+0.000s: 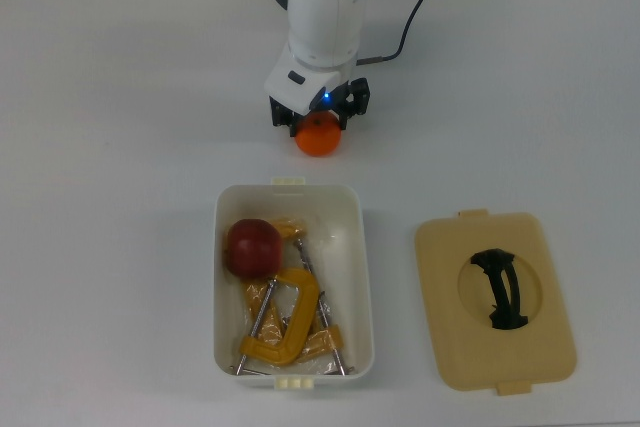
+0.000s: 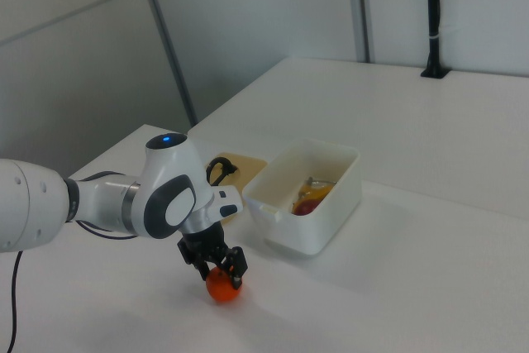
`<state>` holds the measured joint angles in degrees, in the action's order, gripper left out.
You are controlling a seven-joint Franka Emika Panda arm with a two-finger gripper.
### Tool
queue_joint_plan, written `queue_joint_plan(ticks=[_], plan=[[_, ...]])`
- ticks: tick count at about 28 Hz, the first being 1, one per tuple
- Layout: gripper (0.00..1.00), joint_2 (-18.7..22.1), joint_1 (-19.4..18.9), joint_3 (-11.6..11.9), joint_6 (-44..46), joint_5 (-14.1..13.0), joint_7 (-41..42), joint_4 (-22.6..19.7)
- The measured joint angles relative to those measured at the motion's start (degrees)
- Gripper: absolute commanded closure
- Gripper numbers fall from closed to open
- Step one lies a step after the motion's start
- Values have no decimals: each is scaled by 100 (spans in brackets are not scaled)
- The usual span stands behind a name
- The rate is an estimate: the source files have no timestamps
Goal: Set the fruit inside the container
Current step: 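Close the gripper on the orange and lift it, then carry the orange over the container and open the gripper inside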
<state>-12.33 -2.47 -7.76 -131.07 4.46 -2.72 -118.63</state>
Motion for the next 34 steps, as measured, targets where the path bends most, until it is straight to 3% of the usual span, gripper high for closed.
queue_joint_plan(ticks=[6, 15, 22, 24, 26, 28, 30, 31, 32, 34], plan=[[59, 11, 6, 34, -2, 20, -19, 244], [59, 195, 242, 127, 223, 20, -40, 1464], [58, 208, 370, 136, 99, 21, -40, 1975], [49, 180, 375, 142, -221, 21, -40, 2001], [48, 127, 374, 143, -443, 21, -40, 2001], [41, 36, 374, 143, -598, 21, -40, 2001], [21, -92, 374, 144, -708, 30, -40, 2001], [6, -144, 374, 144, -740, 36, -40, 2001], [0, -190, 374, 144, -764, 42, -40, 2001], [0, -265, 374, 144, -795, 46, -40, 2002]])
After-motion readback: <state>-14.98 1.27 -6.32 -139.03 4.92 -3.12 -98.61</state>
